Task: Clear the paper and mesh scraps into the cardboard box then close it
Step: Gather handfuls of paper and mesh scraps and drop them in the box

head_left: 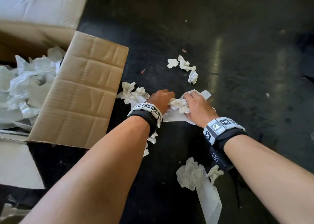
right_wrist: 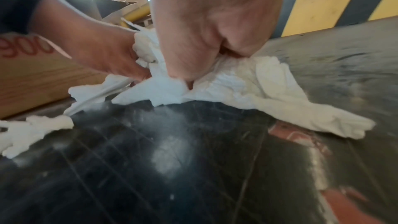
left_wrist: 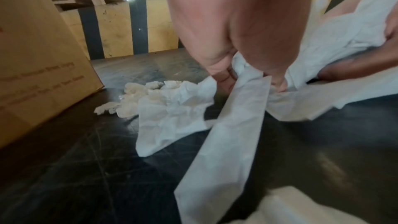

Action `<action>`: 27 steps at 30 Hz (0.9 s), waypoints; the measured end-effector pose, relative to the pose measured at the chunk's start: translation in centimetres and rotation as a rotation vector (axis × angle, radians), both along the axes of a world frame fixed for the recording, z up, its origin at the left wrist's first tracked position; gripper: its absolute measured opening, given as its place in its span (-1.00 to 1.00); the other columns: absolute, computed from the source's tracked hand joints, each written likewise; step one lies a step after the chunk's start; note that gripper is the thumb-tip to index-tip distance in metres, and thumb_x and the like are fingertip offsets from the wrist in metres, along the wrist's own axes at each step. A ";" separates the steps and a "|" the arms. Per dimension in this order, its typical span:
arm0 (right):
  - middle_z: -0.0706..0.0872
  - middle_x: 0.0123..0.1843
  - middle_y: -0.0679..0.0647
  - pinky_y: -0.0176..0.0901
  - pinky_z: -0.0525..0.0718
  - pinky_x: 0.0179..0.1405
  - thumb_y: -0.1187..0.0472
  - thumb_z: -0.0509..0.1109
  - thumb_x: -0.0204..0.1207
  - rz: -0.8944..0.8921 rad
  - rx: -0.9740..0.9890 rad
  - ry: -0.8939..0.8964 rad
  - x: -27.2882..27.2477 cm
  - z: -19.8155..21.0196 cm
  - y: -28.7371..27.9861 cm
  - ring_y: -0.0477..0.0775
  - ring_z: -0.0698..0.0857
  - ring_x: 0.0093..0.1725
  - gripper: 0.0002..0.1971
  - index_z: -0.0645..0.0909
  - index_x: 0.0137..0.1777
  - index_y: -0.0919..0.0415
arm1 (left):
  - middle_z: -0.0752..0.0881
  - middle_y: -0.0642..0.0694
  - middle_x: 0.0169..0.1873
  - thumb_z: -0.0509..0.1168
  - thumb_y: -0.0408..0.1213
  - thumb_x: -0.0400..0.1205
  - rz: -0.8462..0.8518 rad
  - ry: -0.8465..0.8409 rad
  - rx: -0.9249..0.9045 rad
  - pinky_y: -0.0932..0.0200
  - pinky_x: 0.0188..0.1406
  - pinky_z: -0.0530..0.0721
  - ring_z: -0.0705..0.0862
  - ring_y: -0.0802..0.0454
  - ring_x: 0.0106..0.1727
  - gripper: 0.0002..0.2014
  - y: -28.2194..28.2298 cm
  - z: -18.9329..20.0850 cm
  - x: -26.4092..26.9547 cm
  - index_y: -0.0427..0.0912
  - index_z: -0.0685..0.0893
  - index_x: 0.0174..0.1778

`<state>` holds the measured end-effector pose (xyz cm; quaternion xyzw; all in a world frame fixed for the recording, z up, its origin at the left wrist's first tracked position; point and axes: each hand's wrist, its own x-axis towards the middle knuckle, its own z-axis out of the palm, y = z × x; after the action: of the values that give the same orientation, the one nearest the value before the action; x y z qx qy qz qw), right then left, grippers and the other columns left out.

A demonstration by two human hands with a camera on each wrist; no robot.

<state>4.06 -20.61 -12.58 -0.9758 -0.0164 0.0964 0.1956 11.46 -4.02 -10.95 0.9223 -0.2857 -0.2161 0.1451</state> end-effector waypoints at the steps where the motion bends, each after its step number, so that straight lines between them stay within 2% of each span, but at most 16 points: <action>1: 0.54 0.12 0.13 0.18 0.67 0.03 0.28 0.57 0.39 -0.031 0.013 0.009 -0.1 0.3 -0.1 0.24 0.58 0.13 -0.58 0.51 0.20 0.14 | 0.65 -0.18 0.02 0.36 -0.25 0.62 0.010 -0.007 0.005 -0.06 -0.02 0.68 0.70 -0.24 0.00 -0.82 -0.1 0.3 -0.1 -0.19 0.63 0.11; 6: 0.52 0.03 0.14 -0.01 0.55 -0.11 0.31 0.50 0.46 -0.205 0.049 -0.010 -0.1 5.2 -1.4 0.22 0.60 -0.03 -0.70 0.51 0.13 0.21 | 0.69 -0.13 0.07 0.32 -0.30 0.64 0.049 -0.050 0.015 -0.01 -0.01 0.68 0.70 -0.19 0.08 -0.84 -0.6 4.5 0.8 -0.14 0.61 0.13; 10: 0.54 -0.04 0.20 0.06 0.61 -0.10 0.33 0.45 0.48 -0.360 0.038 -0.083 -0.4 10.5 -2.9 0.36 0.63 -0.02 -0.79 0.50 0.03 0.24 | 0.70 -0.20 0.14 0.29 -0.32 0.65 0.137 -0.146 -0.040 0.02 0.02 0.63 0.69 -0.22 0.12 -0.78 0.8 9.7 2.3 -0.20 0.61 0.21; 14: 0.65 0.03 0.36 -0.07 0.42 -0.13 0.30 0.45 0.50 -0.434 0.067 -0.172 0.0 16.1 -1.6 0.40 0.62 0.01 -0.81 0.54 0.06 0.32 | 0.73 -0.25 0.04 0.31 -0.31 0.61 0.239 -0.194 -0.155 0.02 -0.06 0.68 0.73 -0.29 0.04 -0.83 3.2 15.3 3.8 -0.20 0.62 0.11; 17: 0.69 0.06 0.37 -0.12 0.42 -0.13 0.29 0.47 0.52 -0.422 0.097 -0.268 0.7 20.5 1.5 0.37 0.64 0.02 -0.79 0.55 0.08 0.34 | 0.72 -0.25 0.00 0.32 -0.23 0.63 0.278 -0.275 -0.211 0.04 -0.16 0.63 0.72 -0.30 -0.02 -0.82 5.8 19.6 4.4 -0.22 0.62 0.08; 19: 0.70 0.04 0.37 -0.12 0.40 -0.14 0.30 0.44 0.52 -0.405 0.104 -0.329 1.2 23.3 4.4 0.40 0.65 0.02 -0.84 0.52 0.01 0.29 | 0.72 -0.26 0.03 0.31 -0.22 0.65 0.304 -0.339 -0.243 0.03 -0.16 0.59 0.71 -0.28 0.02 -0.79 8.7 22.3 4.6 -0.25 0.62 0.12; 24: 0.73 0.03 0.34 -0.14 0.38 -0.17 0.27 0.45 0.51 -0.352 0.146 -0.431 3.2 28.0 14.5 0.40 0.67 0.01 -0.83 0.56 0.03 0.29 | 0.71 -0.28 0.17 0.25 -0.21 0.67 0.418 -0.435 -0.219 -0.03 0.05 0.62 0.69 -0.30 0.16 -0.69 19.7 26.1 6.0 -0.18 0.56 0.32; 27: 0.74 -0.03 0.28 -0.19 0.34 -0.22 0.28 0.45 0.50 -0.309 0.208 -0.488 4.5 28.9 22.0 0.34 0.66 -0.06 -0.85 0.57 0.00 0.29 | 0.70 -0.31 0.17 0.20 -0.23 0.68 0.474 -0.457 -0.187 -0.06 0.09 0.62 0.68 -0.32 0.17 -0.70 27.2 26.9 6.4 -0.21 0.55 0.31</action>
<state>8.56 1.37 16.37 -0.9358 0.0761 -0.1737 0.2972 17.85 23.20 15.93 0.9703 -0.1073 0.0629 0.2074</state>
